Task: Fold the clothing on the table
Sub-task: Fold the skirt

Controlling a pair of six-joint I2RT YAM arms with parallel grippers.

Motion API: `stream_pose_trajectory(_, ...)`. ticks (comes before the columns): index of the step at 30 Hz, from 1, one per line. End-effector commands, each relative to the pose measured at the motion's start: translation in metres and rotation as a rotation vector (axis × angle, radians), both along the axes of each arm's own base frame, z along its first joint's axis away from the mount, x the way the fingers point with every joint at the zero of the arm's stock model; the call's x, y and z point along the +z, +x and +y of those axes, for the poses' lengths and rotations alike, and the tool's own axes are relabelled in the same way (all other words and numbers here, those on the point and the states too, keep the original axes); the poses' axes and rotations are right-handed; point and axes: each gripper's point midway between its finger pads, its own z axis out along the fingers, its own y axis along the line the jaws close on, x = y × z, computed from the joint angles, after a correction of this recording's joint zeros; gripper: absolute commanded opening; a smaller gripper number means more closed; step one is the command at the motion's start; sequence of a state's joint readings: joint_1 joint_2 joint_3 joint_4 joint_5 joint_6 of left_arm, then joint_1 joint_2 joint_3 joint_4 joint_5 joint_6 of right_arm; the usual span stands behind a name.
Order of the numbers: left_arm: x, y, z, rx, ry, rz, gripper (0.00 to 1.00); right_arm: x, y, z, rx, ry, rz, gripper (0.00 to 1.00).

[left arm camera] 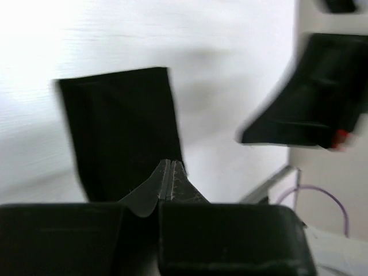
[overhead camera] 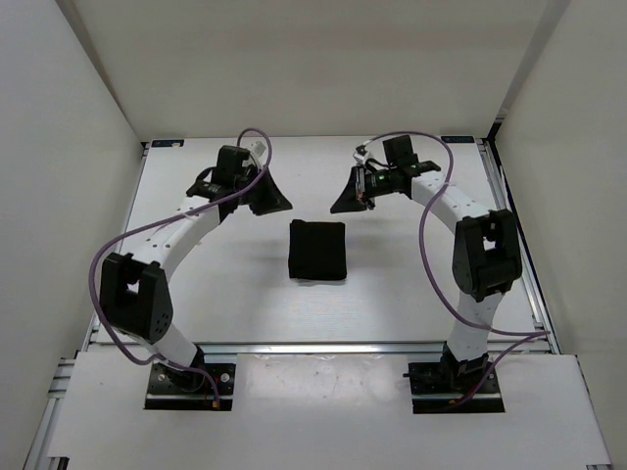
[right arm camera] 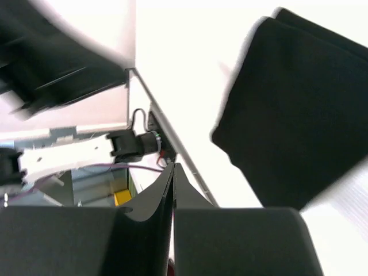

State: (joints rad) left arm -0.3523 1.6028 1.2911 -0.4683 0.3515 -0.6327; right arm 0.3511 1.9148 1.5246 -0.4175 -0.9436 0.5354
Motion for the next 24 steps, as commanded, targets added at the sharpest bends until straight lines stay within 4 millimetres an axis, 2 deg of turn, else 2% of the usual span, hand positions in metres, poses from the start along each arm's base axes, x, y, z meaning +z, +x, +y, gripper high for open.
stream_pose_trajectory(1, -0.008, -0.028, -0.032, -0.128, -0.177, 0.074, 0.0, -0.044, -0.009, -0.01, -0.042, -0.099, 0.067, 0.0)
stream_pose_trajectory(3, -0.02, -0.04, -0.049, -0.162, -0.258, 0.13, 0.0, -0.045, -0.011, -0.017, -0.072, -0.107, 0.07, 0.0)
stream_pose_trajectory(5, -0.05, -0.044, -0.051, -0.149, -0.258, 0.169, 0.0, -0.049, -0.007, -0.025, -0.1, -0.102, 0.069, 0.0)
stream_pose_trajectory(6, -0.056, -0.043, -0.052, -0.143, -0.25, 0.168, 0.0, -0.048, -0.005, -0.029, -0.11, -0.098, 0.071, 0.0)
stream_pose_trajectory(9, -0.102, -0.058, -0.04, -0.095, -0.182, 0.243, 0.0, -0.048, 0.0, -0.038, -0.113, -0.097, 0.084, 0.0)
stream_pose_trajectory(11, -0.126, -0.06, -0.025, -0.043, -0.124, 0.261, 0.0, -0.053, 0.003, -0.044, -0.131, -0.105, 0.095, 0.0)
stream_pose_trajectory(12, -0.139, -0.069, -0.02, -0.036, -0.094, 0.295, 0.0, -0.046, 0.006, -0.044, -0.132, -0.098, 0.076, 0.0)
stream_pose_trajectory(15, -0.164, -0.084, -0.002, 0.002, 0.009, 0.347, 0.0, -0.044, 0.014, -0.048, -0.143, -0.091, 0.079, 0.0)
stream_pose_trajectory(17, -0.168, -0.083, 0.005, 0.015, 0.067, 0.335, 0.0, -0.047, 0.021, -0.047, -0.143, -0.086, 0.086, 0.0)
stream_pose_trajectory(19, -0.174, -0.085, 0.011, 0.028, 0.089, 0.336, 0.0, -0.046, 0.027, -0.039, -0.116, -0.077, 0.085, 0.0)
stream_pose_trajectory(22, -0.178, -0.089, 0.011, 0.033, 0.087, 0.36, 0.0, -0.037, 0.035, -0.028, -0.09, -0.069, 0.057, 0.0)
stream_pose_trajectory(24, -0.173, -0.089, 0.007, 0.011, 0.061, 0.362, 0.0, -0.037, 0.036, -0.021, -0.077, -0.088, 0.047, 0.0)
